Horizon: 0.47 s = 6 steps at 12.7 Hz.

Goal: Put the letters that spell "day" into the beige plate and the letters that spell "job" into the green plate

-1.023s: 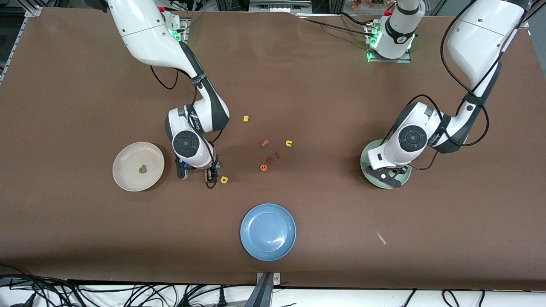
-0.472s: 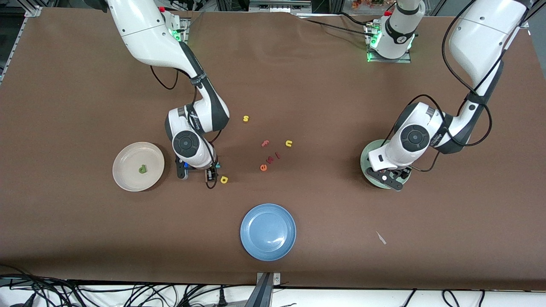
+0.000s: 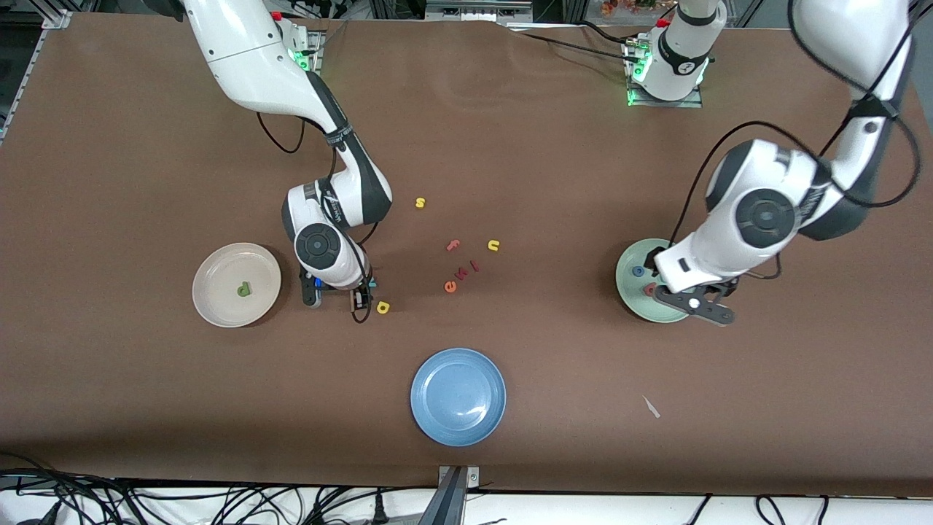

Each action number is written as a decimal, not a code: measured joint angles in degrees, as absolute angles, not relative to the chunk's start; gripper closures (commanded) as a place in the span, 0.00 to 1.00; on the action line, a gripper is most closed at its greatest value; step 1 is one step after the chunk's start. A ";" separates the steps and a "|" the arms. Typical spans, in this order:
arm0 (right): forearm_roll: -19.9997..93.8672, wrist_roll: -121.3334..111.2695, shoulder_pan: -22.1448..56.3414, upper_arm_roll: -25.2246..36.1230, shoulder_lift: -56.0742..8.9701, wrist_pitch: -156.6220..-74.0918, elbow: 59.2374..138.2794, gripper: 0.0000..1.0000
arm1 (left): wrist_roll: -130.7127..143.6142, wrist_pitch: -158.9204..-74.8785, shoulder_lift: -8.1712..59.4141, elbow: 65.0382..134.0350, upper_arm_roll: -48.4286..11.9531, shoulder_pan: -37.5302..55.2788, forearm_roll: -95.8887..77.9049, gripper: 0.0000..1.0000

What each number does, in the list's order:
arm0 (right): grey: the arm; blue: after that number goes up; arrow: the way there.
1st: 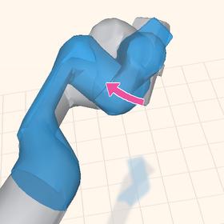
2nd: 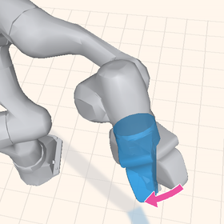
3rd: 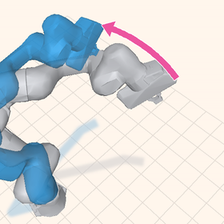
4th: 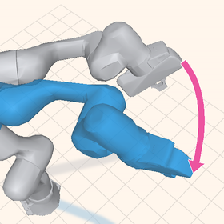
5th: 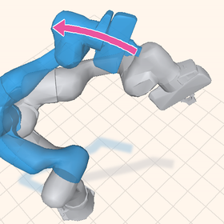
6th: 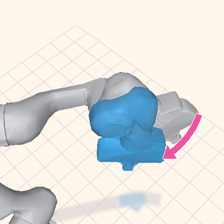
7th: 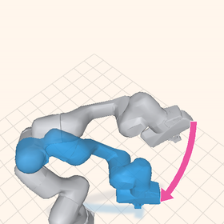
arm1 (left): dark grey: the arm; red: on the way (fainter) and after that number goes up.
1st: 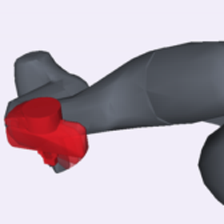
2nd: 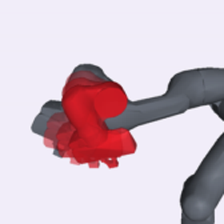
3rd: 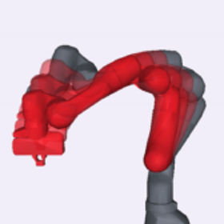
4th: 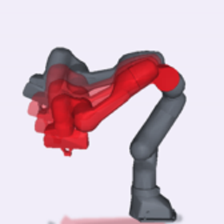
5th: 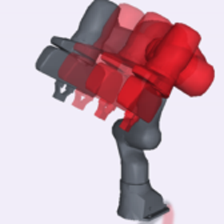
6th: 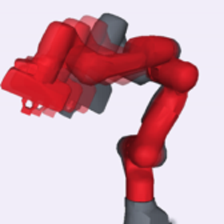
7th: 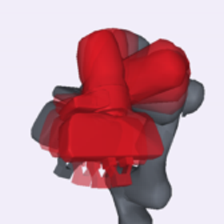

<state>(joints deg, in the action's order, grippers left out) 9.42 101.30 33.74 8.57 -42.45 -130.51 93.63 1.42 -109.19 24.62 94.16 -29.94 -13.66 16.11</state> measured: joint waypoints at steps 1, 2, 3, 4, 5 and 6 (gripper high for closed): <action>9.42 101.27 33.74 8.58 -42.46 -130.55 93.63 0.34 | 1.42 -106.13 24.42 90.15 -29.91 -13.79 13.60 0.00; 9.42 101.17 33.74 8.58 -42.46 -130.60 93.63 0.34 | 1.42 -103.89 24.34 86.64 -29.90 -13.96 12.07 0.00; 9.42 101.10 33.74 8.58 -42.47 -130.64 93.63 0.34 | 1.42 -101.91 24.24 83.43 -29.90 -14.11 11.66 0.00; 9.42 101.07 33.74 8.58 -42.48 -130.67 93.62 0.34 | 1.42 -99.58 24.10 80.29 -29.89 -14.20 11.65 0.00; 9.42 101.05 33.74 8.58 -42.49 -130.69 93.61 0.34 | 1.42 -96.67 23.89 77.15 -29.90 -14.25 11.65 0.00; 9.42 101.04 33.74 8.58 -42.49 -130.72 93.61 0.35 | 1.42 -93.47 23.68 74.21 -29.90 -14.28 11.64 0.00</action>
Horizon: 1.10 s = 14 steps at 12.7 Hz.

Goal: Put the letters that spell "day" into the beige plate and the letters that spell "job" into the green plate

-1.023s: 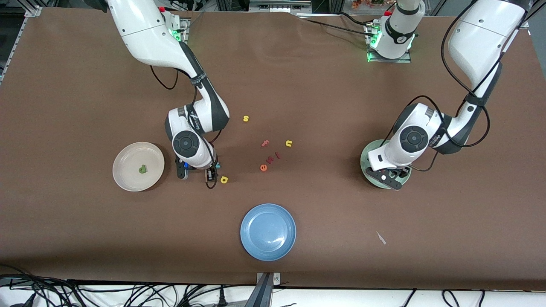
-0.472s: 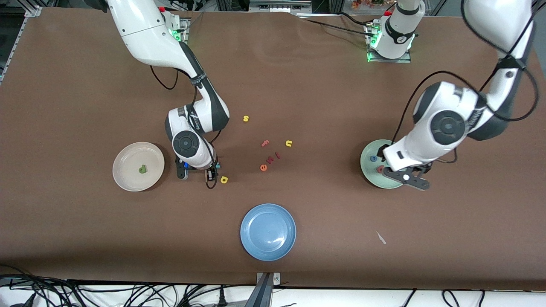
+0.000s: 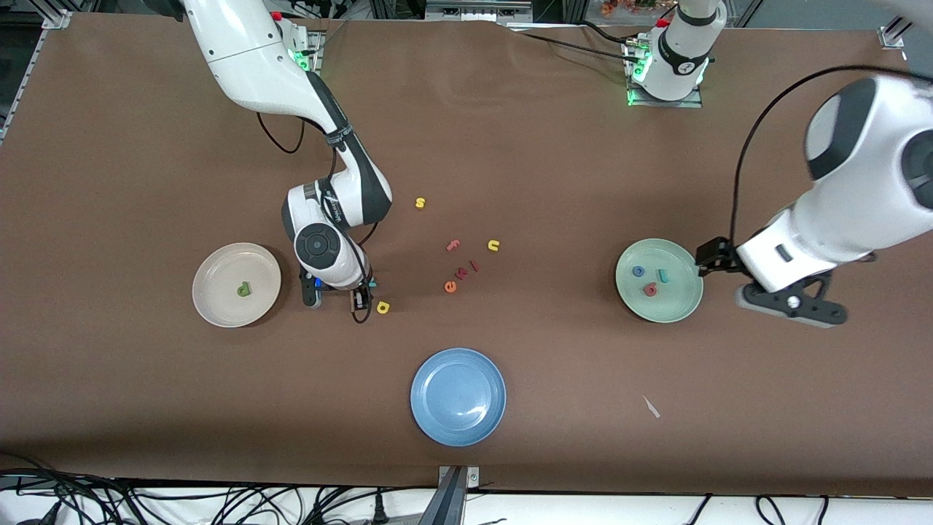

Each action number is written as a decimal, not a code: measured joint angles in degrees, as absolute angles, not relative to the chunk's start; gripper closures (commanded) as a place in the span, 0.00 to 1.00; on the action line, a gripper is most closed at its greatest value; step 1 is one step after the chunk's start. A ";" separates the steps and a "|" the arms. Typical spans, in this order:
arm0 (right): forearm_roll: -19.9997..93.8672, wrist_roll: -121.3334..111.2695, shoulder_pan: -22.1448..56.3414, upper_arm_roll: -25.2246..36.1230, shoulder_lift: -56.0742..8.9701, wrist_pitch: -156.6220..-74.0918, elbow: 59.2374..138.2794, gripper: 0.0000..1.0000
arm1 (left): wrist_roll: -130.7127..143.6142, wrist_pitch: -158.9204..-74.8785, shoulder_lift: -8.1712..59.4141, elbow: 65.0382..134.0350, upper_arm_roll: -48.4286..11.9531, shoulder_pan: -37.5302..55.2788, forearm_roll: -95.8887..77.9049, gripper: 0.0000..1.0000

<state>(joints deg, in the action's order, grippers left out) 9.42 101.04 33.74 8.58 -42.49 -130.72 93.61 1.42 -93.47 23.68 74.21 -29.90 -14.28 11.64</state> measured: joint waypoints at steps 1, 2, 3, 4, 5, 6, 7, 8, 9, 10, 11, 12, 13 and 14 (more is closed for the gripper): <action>9.42 101.04 33.74 8.58 -42.49 -130.86 93.60 0.35 | 1.42 -90.68 23.57 71.58 -29.86 -14.31 11.64 0.00; 9.42 101.02 33.74 8.58 -42.49 -131.21 93.60 0.35 | 1.45 -89.20 23.55 69.61 -29.68 -14.39 11.64 0.00; 9.42 101.00 33.74 8.58 -42.49 -131.56 93.60 0.35 | 1.53 -88.70 23.56 68.25 -29.18 -14.58 11.64 0.00; 9.41 100.97 33.74 8.58 -42.50 -131.76 93.60 0.36 | 1.61 -88.62 23.59 67.23 -28.72 -15.01 11.63 0.00; 9.40 100.94 33.74 8.58 -42.51 -131.80 93.60 0.39 | 1.62 -88.54 23.59 66.52 -28.25 -15.50 11.63 0.00; 9.38 100.92 33.75 8.58 -42.54 -131.81 93.60 0.45 | 1.62 -88.27 23.53 65.97 -27.97 -15.86 11.61 0.00; 9.36 100.63 33.75 8.58 -42.56 -131.82 93.60 0.46 | 1.72 -87.56 23.37 65.59 -27.41 -15.85 11.57 0.00; 9.36 99.98 33.75 8.58 -42.58 -131.85 93.60 0.46 | 1.78 -86.89 22.90 65.65 -25.95 -15.37 11.29 0.00; 9.36 99.67 33.76 8.58 -42.59 -131.90 93.60 0.46 | 1.79 -86.23 21.96 66.22 -22.82 -13.85 10.36 0.00; 9.36 99.43 33.77 8.57 -42.59 -131.98 93.60 0.47 | 1.79 -85.82 20.50 67.61 -18.41 -11.64 8.54 0.00; 9.36 99.20 33.79 8.57 -42.59 -132.05 93.60 0.51 | 1.79 -85.65 18.69 69.86 -14.14 -9.53 5.96 0.00; 9.36 99.11 33.81 8.57 -42.60 -132.08 93.60 0.53 | 1.79 -85.62 16.68 72.37 -10.48 -7.62 3.09 0.00; 9.36 99.03 33.81 8.57 -42.61 -132.09 93.60 0.57 | 1.79 -85.58 14.49 74.85 -6.60 -5.39 0.37 0.00; 9.36 98.97 33.82 8.57 -42.62 -132.11 93.60 0.58 | 1.76 -85.55 12.24 77.12 -2.59 -2.64 -1.29 0.00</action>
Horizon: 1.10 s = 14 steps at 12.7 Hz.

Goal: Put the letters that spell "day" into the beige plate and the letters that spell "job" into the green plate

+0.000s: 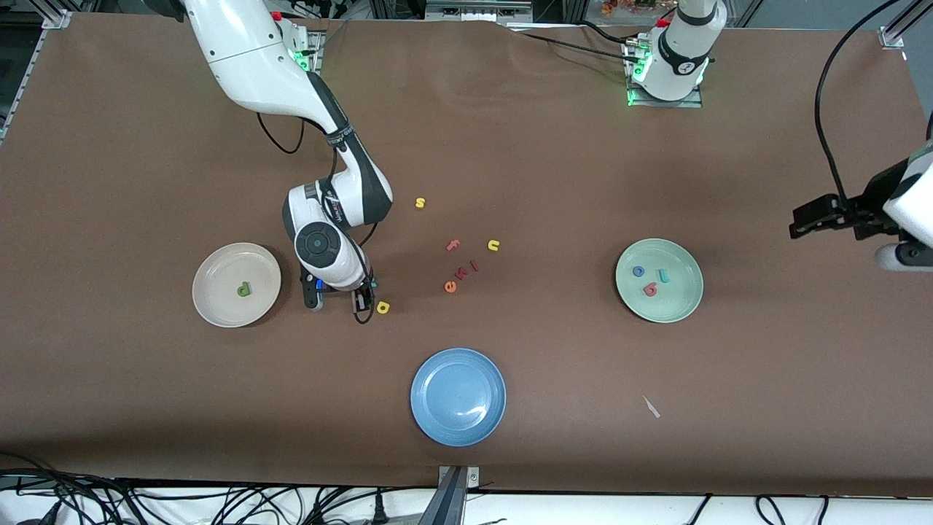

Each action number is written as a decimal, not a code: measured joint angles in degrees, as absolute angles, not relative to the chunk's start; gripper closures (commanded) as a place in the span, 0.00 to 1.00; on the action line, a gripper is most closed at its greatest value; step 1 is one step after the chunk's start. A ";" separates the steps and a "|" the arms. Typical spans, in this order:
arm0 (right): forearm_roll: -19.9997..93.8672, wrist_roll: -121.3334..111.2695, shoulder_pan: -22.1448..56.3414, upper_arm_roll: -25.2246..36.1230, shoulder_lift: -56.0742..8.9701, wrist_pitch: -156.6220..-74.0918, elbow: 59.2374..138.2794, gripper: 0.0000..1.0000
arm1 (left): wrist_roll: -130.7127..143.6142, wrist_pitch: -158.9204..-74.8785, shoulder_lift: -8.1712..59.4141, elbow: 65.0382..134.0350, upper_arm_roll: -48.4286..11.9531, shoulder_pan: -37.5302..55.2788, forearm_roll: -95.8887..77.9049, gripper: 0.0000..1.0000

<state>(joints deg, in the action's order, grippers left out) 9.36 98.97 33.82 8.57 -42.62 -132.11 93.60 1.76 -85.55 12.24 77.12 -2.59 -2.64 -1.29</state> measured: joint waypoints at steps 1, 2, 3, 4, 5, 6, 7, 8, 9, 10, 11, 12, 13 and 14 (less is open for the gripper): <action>9.36 98.92 33.82 8.57 -42.63 -132.13 93.61 0.61 | 1.75 -85.50 9.70 79.35 0.63 0.19 -1.63 0.00; 9.35 98.84 33.83 8.56 -42.64 -132.14 93.61 0.68 | 1.81 -85.38 6.92 81.76 2.12 2.19 -1.55 0.00; 9.35 98.55 33.83 8.56 -42.66 -132.14 93.61 0.68 | 1.89 -85.27 4.02 84.51 2.50 3.29 -1.48 0.00; 9.35 97.95 33.84 8.56 -42.66 -132.14 93.61 0.68 | 1.89 -85.29 1.75 86.83 2.55 3.76 -1.47 0.00; 9.35 97.73 33.84 8.57 -42.66 -132.18 93.60 0.68 | 1.89 -85.50 0.34 88.44 2.55 3.92 -1.51 0.00; 9.35 97.58 33.84 8.56 -42.66 -132.19 93.60 0.68 | 1.88 -86.07 -0.26 89.58 2.55 3.95 -1.51 0.00; 9.35 97.49 33.84 8.56 -42.67 -132.20 93.61 0.69 | 1.88 -87.19 -0.29 90.62 2.56 3.95 -1.52 0.00; 9.35 97.44 33.85 8.56 -42.67 -132.20 93.61 0.70 | 1.88 -88.26 -0.14 91.41 2.51 3.95 -1.52 0.00; 9.35 97.38 33.85 8.56 -42.67 -132.20 93.61 0.72 | 1.88 -88.87 -0.03 91.85 2.09 3.90 -1.51 0.00; 9.35 97.33 33.85 8.56 -42.67 -132.21 93.60 0.73 | 1.88 -89.06 -0.01 91.90 1.28 3.86 -1.51 0.00; 9.35 97.28 33.85 8.56 -42.67 -132.21 93.61 0.80 | 1.99 -89.09 -0.06 91.90 0.44 3.83 -1.50 0.00; 9.35 97.19 33.85 8.56 -42.67 -132.22 93.61 0.80 | 2.08 -89.09 -0.08 91.90 -0.02 3.66 -1.50 0.00; 9.35 97.13 33.85 8.58 -42.66 -132.22 93.60 0.81 | 2.08 -89.09 -0.08 91.90 -0.13 3.31 -1.50 0.00; 9.35 97.04 33.85 8.59 -42.66 -132.22 93.60 0.85 | 2.07 -89.08 -0.08 91.90 -0.14 2.61 -1.50 0.00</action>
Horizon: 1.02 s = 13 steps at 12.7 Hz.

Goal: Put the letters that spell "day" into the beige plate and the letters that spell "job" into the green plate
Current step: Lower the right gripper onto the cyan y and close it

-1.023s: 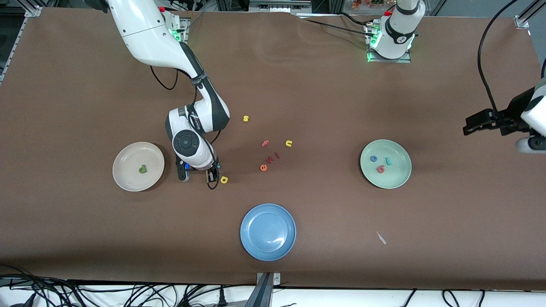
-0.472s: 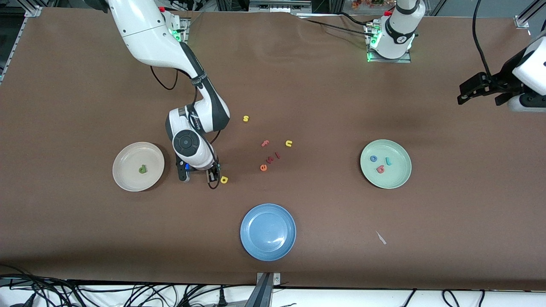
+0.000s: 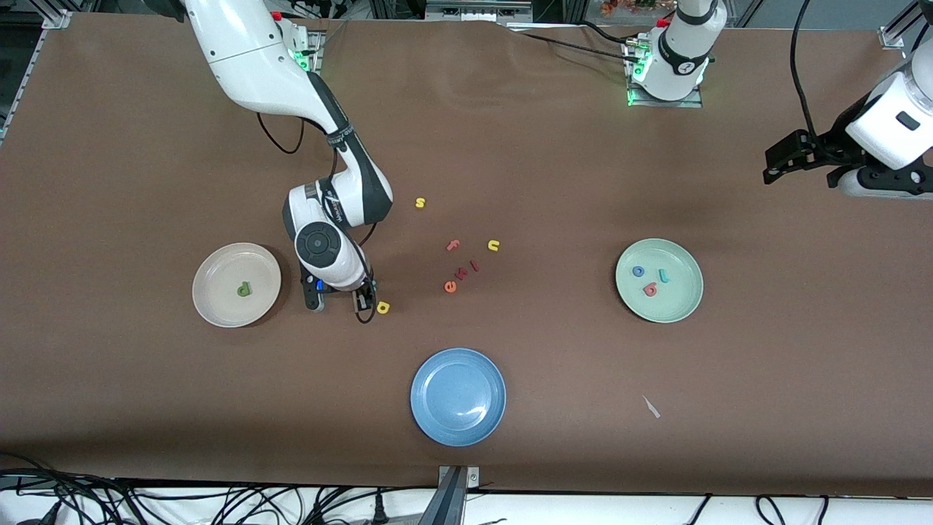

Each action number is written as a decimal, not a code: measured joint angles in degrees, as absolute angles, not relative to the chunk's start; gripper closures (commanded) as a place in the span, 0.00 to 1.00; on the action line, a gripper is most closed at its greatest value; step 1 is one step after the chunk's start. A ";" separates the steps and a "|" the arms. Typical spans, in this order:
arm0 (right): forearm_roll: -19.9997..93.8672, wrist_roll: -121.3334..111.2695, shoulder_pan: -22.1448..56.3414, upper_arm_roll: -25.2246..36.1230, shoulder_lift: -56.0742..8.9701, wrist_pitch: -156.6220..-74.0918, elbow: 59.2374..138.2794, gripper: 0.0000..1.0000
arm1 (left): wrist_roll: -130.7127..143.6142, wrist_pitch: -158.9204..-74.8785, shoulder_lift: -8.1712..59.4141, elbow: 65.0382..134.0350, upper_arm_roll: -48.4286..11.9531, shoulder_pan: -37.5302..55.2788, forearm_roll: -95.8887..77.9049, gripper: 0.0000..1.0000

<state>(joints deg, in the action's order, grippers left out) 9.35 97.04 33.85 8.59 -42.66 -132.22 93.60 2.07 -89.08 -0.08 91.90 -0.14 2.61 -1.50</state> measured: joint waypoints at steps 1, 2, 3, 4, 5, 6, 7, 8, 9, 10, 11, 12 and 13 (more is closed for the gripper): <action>9.35 96.81 33.85 8.59 -42.66 -132.22 93.60 0.85 | 2.00 -89.08 -0.08 91.91 -0.18 1.81 -1.50 0.00; 9.35 96.48 33.85 8.59 -42.66 -132.23 93.60 0.91 | 1.98 -89.08 -0.08 91.94 -0.22 1.13 -1.50 0.00; 9.35 96.35 33.85 8.59 -42.66 -132.23 93.60 0.92 | 1.96 -89.08 -0.08 91.99 -0.54 0.34 -1.50 0.00; 9.35 96.24 33.85 8.59 -42.66 -132.23 93.60 0.94 | 1.95 -89.08 -0.08 92.02 -1.41 -0.59 -1.38 0.00; 9.35 96.14 33.85 8.59 -42.66 -132.24 93.60 0.94 | 1.96 -89.08 -0.09 92.07 -2.19 -1.14 -1.20 0.00; 9.35 95.97 33.85 8.59 -42.66 -132.24 93.60 0.96 | 1.96 -89.08 -0.12 92.18 -2.61 -1.34 -1.16 0.00; 9.35 95.70 33.85 8.59 -42.66 -132.24 93.60 1.00 | 1.96 -89.08 -0.19 92.41 -2.79 -1.35 -1.16 0.00; 9.35 95.34 33.85 8.59 -42.66 -132.24 93.60 1.00 | 1.96 -89.08 -0.25 92.60 -2.90 -1.35 -1.15 0.00; 9.35 94.92 33.85 8.59 -42.66 -132.24 93.60 1.00 | 1.96 -89.08 -0.26 92.71 -2.95 -1.36 -1.15 0.00; 9.35 94.58 33.85 8.59 -42.66 -132.24 93.60 1.00 | 1.96 -89.07 -0.26 92.74 -2.96 -1.37 -1.15 0.00; 9.35 94.47 33.85 8.60 -42.66 -132.24 93.60 1.00 | 1.96 -89.04 -0.26 92.74 -2.97 -1.37 -1.15 0.00; 9.35 94.41 33.85 8.60 -42.66 -132.24 93.60 1.00 | 1.95 -88.96 -0.26 92.74 -2.99 -1.37 -1.14 0.00; 9.35 94.33 33.85 8.60 -42.66 -132.24 93.60 1.00 | 1.68 -88.89 -0.26 92.75 -2.99 -1.38 -1.14 0.00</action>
